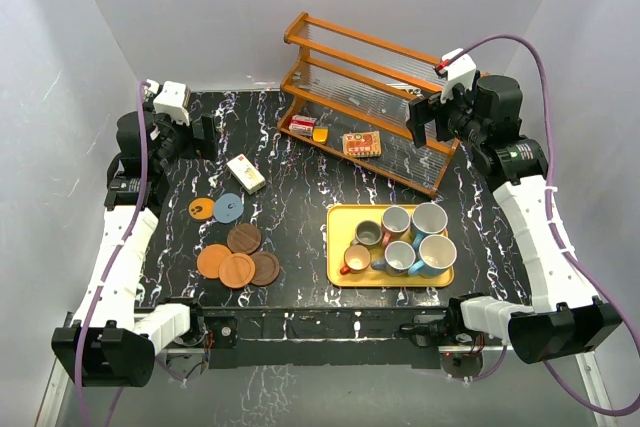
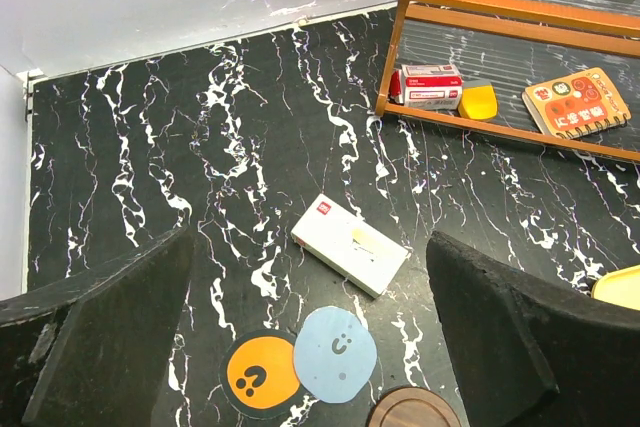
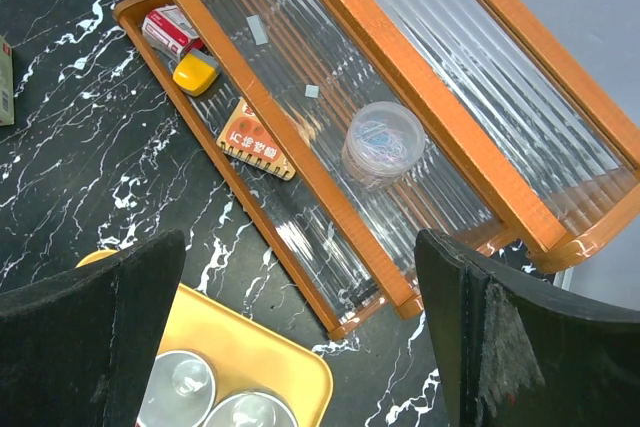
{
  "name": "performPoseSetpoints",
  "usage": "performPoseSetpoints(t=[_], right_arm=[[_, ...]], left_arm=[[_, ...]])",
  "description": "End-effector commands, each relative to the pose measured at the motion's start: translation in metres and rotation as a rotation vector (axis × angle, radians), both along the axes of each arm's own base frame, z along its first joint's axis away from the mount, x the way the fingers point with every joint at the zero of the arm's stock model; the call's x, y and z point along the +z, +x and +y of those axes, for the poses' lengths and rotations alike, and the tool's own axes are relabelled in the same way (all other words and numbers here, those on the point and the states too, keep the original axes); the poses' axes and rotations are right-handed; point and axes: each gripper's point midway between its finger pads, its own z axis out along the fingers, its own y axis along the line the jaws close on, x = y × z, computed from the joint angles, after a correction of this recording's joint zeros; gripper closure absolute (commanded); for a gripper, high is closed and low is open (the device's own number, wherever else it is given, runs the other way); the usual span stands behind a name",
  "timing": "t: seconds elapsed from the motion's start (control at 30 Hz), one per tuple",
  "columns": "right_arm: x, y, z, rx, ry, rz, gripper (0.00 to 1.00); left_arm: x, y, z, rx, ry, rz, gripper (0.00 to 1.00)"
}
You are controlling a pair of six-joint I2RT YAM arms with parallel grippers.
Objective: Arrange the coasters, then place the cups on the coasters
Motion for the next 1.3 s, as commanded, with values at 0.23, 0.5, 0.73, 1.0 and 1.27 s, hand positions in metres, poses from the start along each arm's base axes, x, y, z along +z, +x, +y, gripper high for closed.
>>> performPoseSetpoints(t=[0.23, 0.5, 0.73, 1.0, 1.27], right_arm=[[0.024, -0.003, 0.000, 0.012, -0.009, -0.097, 0.02], [0.018, -0.004, -0.002, 0.015, -0.042, -0.080, 0.02], [0.011, -0.003, -0.006, -0.001, -0.052, -0.057, 0.02], [0.004, -0.003, -0.003, 0.019, -0.039, -0.026, 0.02], [-0.008, -0.004, 0.001, 0.095, 0.003, 0.028, 0.02]], left_arm=[[0.012, -0.004, -0.002, -0.019, -0.017, -0.045, 0.01], [-0.002, -0.010, -0.020, -0.155, 0.016, -0.018, 0.01], [-0.018, -0.011, -0.049, -0.322, -0.002, 0.036, 0.01], [-0.053, -0.009, -0.108, -0.555, 0.082, 0.127, 0.01], [-0.113, -0.029, -0.190, -0.867, 0.148, 0.274, 0.01]])
